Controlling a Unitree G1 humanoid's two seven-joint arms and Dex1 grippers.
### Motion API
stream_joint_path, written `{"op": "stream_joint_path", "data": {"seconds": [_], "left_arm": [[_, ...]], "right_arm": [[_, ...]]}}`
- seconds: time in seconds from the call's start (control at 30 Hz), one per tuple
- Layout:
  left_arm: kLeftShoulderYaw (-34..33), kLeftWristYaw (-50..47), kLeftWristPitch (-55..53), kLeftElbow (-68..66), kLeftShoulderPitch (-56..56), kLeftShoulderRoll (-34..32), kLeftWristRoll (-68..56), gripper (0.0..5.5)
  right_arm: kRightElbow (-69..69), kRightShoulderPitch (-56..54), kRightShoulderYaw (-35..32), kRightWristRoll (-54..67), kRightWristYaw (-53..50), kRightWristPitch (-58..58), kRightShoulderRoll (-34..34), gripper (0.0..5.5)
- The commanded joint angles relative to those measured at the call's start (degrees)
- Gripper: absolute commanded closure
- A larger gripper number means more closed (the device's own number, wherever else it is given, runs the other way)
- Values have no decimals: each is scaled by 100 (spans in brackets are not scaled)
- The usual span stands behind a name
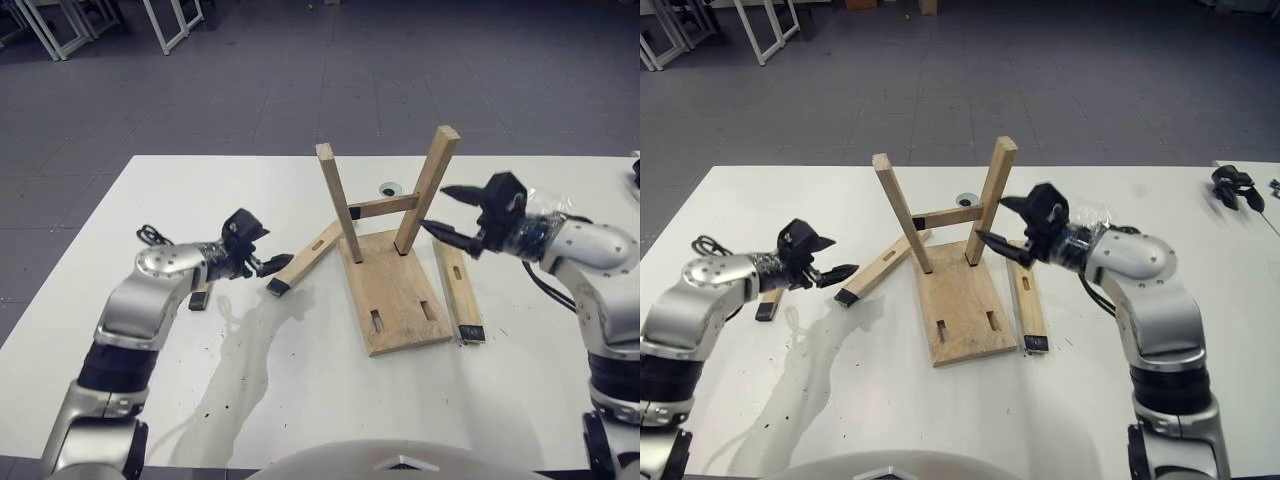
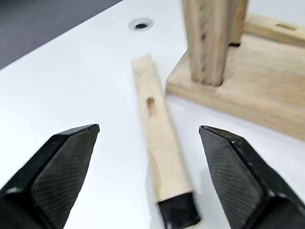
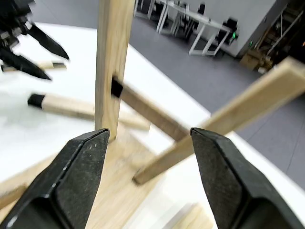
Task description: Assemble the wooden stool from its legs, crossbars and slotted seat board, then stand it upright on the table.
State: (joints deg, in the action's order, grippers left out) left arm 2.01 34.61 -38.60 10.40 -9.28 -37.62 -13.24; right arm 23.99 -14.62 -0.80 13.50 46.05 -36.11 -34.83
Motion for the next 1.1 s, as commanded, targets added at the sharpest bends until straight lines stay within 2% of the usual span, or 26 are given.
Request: {"op": "stream_joint_path", "data": {"seconds": [0.03, 0.17, 0.23, 0.3, 0.47, 0.63, 0.83, 0.9, 1.03, 1.1], "left_arm": [[-697, -1313, 189, 390, 973, 761, 299, 162], [-1194, -2113, 597, 621, 1856, 1277, 549, 162], [-1426, -2320, 791, 695, 2273, 1407, 636, 190], [-1580, -2379, 966, 628, 2479, 1477, 642, 213], [-1875, -2133, 1086, 122, 2471, 1621, 242, 213], [-2116, -1782, 831, -229, 2288, 1617, -295, 285], [-1892, -1753, 647, -400, 2161, 1400, -122, 385], [-1774, -1831, 619, -412, 2156, 1362, 21, 418], [-1665, -2050, 931, -369, 2145, 1436, 318, 421], [-1788, -2210, 2025, -275, 2117, 1634, 451, 421]], "right_arm": [[-334, 495, -121, 47, -480, 76, 351, 236], [-554, 654, -533, 410, -935, 60, 818, 236], [-606, 731, -472, 387, -965, 102, 813, 236], [-566, 790, -335, 375, -937, 112, 758, 236], [-586, 739, -192, 380, -913, 141, 681, 236], [-563, 668, -147, 424, -909, 115, 658, 236], [-285, 632, -34, 781, -870, -251, 734, 236], [-93, 615, -87, 1130, -855, -586, 806, 205], [326, 315, -421, 2273, -1182, -1550, 1259, 139], [441, -81, -764, 3134, -1712, -2115, 1758, 99]]}}
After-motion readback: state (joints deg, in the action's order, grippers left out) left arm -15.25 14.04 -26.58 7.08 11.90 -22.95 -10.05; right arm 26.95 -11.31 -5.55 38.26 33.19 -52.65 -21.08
